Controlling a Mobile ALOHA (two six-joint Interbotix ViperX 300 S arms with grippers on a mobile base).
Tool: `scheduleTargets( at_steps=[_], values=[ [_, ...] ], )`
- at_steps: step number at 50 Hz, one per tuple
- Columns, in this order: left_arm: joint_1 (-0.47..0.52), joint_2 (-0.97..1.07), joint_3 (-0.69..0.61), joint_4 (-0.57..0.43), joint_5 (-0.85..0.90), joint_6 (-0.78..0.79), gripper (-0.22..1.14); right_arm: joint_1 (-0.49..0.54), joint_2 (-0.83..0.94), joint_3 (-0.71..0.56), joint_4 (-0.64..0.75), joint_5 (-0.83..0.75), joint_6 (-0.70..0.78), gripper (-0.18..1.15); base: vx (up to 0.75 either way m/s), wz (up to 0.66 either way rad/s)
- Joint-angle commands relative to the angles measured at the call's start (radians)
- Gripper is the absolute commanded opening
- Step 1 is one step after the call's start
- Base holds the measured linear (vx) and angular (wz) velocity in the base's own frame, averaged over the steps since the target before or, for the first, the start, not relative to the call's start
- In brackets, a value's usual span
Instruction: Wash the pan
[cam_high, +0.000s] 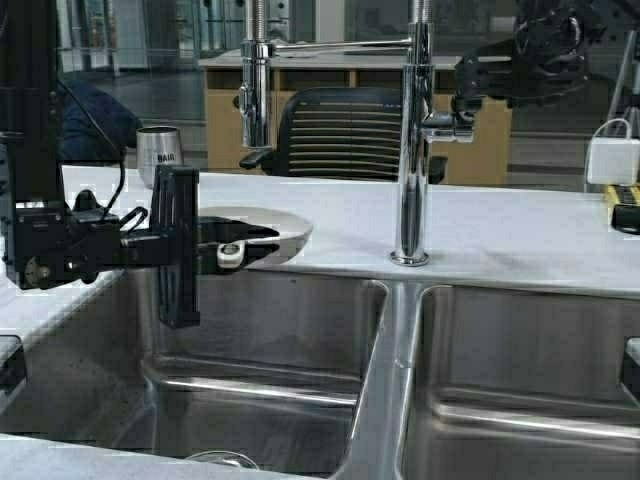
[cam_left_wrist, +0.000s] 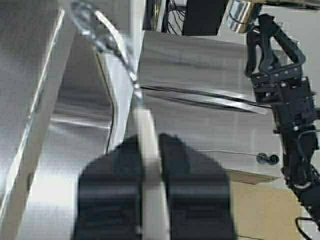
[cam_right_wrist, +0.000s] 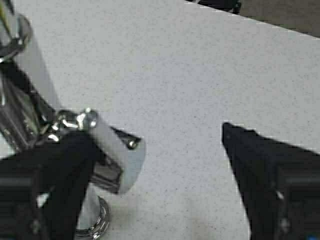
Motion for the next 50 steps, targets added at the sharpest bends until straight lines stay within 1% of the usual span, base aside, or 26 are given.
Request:
scheduleTargets(
  at_steps=[1,14,24,39,50],
  values=[
    [-0.002,-0.017,-0.008,0.003,-0.018,0.02,0.02,-0.023,-0.017,-0.012,0.005,-0.011,0.005,1.03,0.0,0.0],
    [-0.002,-0.015,-0.009,0.003,-0.017,0.02,0.02,-0.049,-0.017,-0.009,0.038,-0.011,0.017,1.03,0.0,0.0],
    [-0.002,-0.015,-0.011,0.003,-0.018,0.02,0.02,-0.075,-0.017,0.002,0.091,-0.011,0.034,1.03,0.0,0.0],
    [-0.002,-0.015,-0.015,0.003,-0.018,0.02,0.02,-0.12,-0.017,0.031,0.126,-0.009,0.038,1.03,0.0,0.0],
    [-0.002,-0.014,-0.018,0.003,-0.018,0.02,0.02,-0.127,-0.017,0.037,0.132,-0.012,0.038,1.03,0.0,0.0]
  ],
)
